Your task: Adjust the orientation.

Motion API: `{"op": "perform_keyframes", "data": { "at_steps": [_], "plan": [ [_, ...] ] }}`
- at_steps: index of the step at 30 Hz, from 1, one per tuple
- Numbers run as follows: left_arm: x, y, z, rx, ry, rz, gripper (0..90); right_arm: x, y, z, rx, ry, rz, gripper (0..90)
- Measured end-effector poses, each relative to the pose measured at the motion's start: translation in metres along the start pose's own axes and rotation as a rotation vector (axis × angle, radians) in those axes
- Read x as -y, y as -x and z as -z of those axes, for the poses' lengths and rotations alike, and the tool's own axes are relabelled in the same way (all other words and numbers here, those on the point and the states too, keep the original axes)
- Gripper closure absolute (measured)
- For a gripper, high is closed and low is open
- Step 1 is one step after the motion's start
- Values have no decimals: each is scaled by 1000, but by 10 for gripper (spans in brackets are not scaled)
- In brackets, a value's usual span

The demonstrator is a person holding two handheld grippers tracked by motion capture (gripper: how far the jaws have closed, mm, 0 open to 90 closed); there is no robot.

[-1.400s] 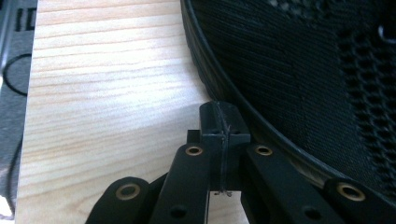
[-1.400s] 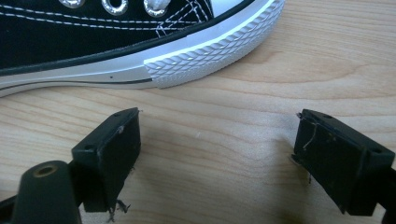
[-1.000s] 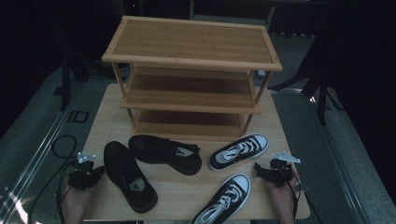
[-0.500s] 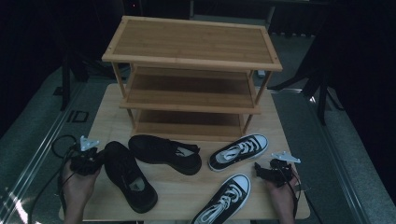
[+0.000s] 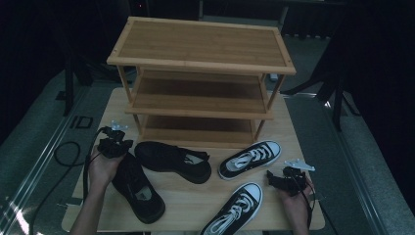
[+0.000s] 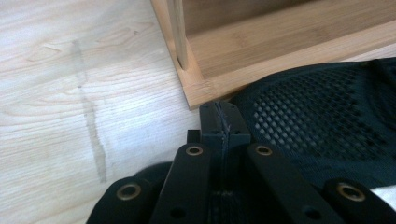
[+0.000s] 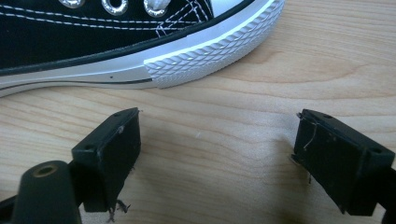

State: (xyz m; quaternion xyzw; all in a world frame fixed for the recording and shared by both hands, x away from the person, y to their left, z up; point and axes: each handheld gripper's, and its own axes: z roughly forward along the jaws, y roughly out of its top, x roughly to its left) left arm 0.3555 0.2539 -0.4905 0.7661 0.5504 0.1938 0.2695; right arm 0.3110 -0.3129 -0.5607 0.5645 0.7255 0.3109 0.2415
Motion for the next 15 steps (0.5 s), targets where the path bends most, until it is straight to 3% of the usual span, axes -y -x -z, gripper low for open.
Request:
{"op": "perform_keyframes", "data": {
  "at_steps": [8,15],
  "plan": [
    [-8,-2,-23,6,-78,-15,900,0,0,0,0,0,0,145],
    [-9,1,-26,14,-82,-35,900,0,0,0,0,0,0,145]
  ]
}}
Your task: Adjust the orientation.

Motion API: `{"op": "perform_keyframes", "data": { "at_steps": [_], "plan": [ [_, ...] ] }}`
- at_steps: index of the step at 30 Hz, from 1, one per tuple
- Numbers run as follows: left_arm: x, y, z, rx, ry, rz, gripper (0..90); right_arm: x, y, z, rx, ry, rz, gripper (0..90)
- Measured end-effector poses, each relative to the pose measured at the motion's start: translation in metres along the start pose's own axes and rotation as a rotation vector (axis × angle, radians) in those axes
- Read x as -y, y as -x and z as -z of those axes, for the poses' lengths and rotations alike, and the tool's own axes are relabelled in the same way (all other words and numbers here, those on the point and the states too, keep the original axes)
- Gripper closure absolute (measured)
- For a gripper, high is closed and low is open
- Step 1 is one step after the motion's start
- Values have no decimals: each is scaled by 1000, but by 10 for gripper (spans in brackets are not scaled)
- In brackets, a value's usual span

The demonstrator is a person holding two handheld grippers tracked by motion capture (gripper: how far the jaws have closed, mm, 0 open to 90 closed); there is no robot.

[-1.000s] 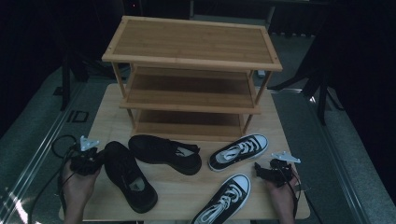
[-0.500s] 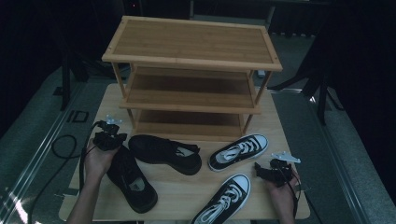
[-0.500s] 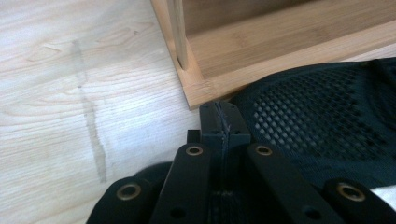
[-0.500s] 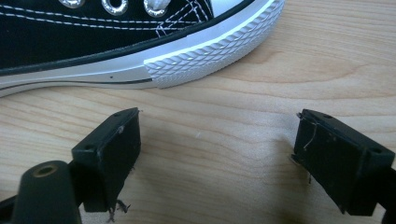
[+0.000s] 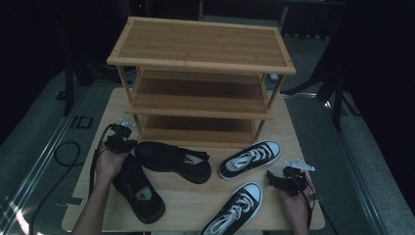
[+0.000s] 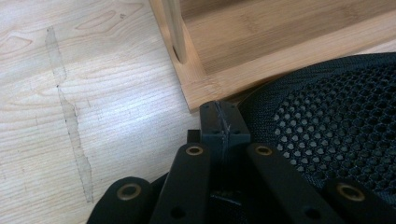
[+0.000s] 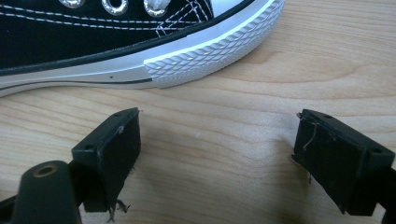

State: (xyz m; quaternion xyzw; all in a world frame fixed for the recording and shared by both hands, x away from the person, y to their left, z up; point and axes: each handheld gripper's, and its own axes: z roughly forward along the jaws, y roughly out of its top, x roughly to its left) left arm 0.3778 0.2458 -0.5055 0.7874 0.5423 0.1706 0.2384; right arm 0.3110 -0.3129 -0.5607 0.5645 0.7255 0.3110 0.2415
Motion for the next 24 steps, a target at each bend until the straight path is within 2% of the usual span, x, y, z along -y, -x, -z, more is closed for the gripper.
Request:
{"op": "perform_keyframes", "data": {
  "at_steps": [3,6,9,12,16,24],
  "plan": [
    [-1,9,-2,61,10,-37,900,0,0,0,0,0,0,145],
    [-3,17,-1,36,-1,-70,900,0,0,0,0,0,1,145],
    [-5,18,3,45,-6,-86,900,0,0,0,0,0,1,145],
    [-7,22,3,28,-18,-104,900,0,0,0,1,0,1,145],
    [-6,24,3,63,-13,-115,900,0,0,0,0,0,1,145],
    [-14,30,-1,39,-29,-159,900,0,0,0,0,0,1,145]
  ]
}}
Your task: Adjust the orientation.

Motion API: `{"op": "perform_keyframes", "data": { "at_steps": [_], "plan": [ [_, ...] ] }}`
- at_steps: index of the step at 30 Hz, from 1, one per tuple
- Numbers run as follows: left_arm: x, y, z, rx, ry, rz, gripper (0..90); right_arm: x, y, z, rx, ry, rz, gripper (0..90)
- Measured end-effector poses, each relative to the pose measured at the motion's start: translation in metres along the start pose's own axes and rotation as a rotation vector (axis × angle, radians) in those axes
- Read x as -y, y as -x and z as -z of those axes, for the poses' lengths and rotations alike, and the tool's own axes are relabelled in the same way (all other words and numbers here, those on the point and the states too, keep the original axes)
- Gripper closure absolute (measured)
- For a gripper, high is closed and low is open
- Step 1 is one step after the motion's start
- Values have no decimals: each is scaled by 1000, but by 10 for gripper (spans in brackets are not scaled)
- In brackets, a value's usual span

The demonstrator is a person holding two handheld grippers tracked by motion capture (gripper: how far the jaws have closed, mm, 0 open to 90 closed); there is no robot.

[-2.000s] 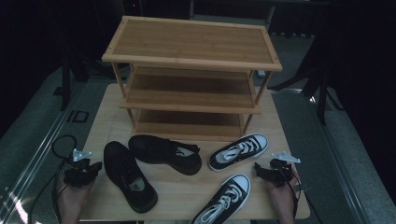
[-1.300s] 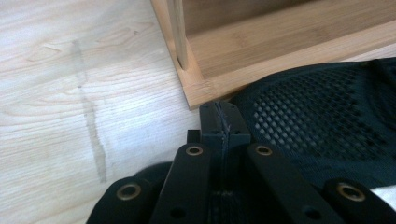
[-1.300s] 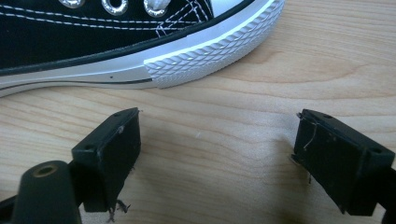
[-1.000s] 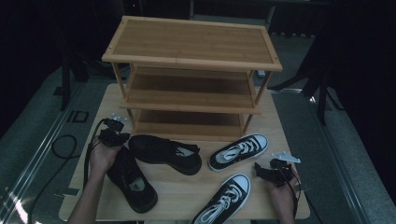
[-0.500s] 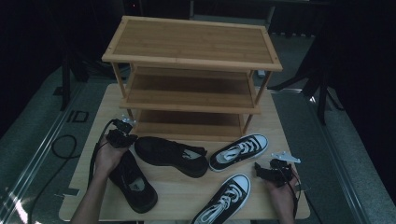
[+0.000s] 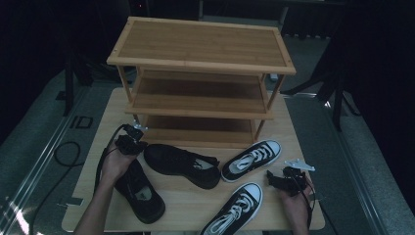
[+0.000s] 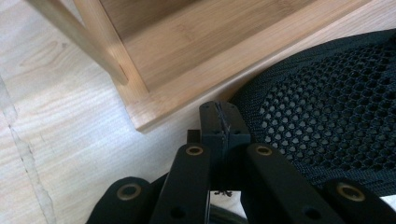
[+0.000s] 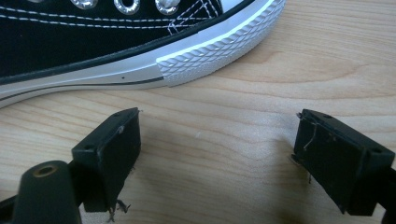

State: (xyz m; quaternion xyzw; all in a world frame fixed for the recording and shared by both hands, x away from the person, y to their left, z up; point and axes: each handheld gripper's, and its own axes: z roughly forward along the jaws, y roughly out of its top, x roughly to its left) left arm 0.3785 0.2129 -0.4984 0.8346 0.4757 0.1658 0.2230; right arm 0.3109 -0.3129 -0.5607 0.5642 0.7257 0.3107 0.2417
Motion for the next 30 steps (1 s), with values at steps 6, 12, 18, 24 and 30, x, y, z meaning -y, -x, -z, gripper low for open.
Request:
{"op": "perform_keyframes", "data": {
  "at_steps": [6,12,18,24,30],
  "plan": [
    [-9,5,-5,-25,-2,-34,900,0,0,0,0,0,-1,145],
    [-9,6,-4,8,14,-51,900,0,0,0,0,0,0,145],
    [3,7,24,38,123,15,900,0,0,0,0,0,0,145],
    [35,8,51,-40,163,49,900,0,0,0,0,0,0,145],
    [80,-6,71,-125,182,175,900,0,0,0,0,-1,-1,145]
  ]
}}
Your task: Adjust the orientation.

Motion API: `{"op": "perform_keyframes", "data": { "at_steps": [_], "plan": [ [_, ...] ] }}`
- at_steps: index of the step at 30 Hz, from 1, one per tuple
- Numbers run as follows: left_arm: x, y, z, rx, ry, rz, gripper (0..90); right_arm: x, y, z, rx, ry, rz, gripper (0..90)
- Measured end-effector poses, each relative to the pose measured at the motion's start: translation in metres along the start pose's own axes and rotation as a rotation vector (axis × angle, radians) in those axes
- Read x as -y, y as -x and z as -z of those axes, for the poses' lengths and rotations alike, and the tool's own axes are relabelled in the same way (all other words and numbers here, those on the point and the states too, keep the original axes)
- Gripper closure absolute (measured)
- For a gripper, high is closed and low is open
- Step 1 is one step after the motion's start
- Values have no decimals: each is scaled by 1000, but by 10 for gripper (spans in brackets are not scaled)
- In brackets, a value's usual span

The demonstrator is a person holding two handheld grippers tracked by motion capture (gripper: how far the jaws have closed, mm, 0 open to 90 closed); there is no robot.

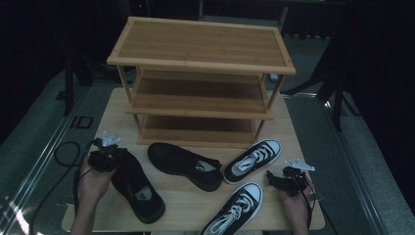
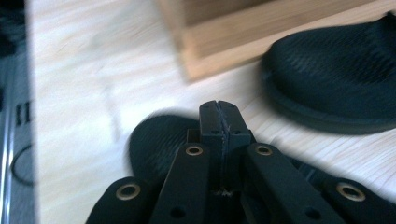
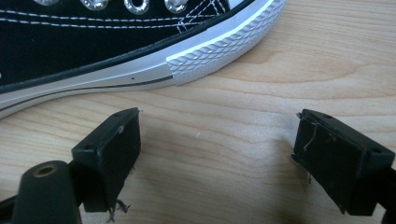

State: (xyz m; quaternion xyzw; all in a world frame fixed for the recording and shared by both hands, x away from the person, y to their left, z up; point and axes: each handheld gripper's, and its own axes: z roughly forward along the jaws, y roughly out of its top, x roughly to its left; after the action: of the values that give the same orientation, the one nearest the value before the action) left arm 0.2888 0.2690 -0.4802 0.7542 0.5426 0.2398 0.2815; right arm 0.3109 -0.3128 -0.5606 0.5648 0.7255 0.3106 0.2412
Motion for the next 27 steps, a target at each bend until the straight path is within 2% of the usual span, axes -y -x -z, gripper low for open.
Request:
{"op": "perform_keyframes", "data": {
  "at_steps": [2,6,9,13,14,15,17,20,27],
  "plan": [
    [14,-7,6,-26,-2,40,900,0,0,0,0,0,0,145],
    [39,-18,10,-69,-27,94,900,0,0,0,0,0,1,145],
    [56,-23,6,-74,-59,124,900,0,0,0,0,0,0,145],
    [69,-24,-9,-52,-107,139,900,0,0,0,0,0,0,145],
    [71,-24,-13,-38,-110,146,900,0,0,0,0,0,0,145],
    [71,-23,-16,-48,-108,138,900,0,0,0,0,0,0,145],
    [69,-26,-19,-37,-107,144,900,0,0,0,0,0,0,145],
    [66,-28,-23,-42,-118,140,900,0,0,0,0,0,0,145],
    [50,-24,-43,-4,-105,93,900,0,0,0,1,0,0,145]
  ]
}}
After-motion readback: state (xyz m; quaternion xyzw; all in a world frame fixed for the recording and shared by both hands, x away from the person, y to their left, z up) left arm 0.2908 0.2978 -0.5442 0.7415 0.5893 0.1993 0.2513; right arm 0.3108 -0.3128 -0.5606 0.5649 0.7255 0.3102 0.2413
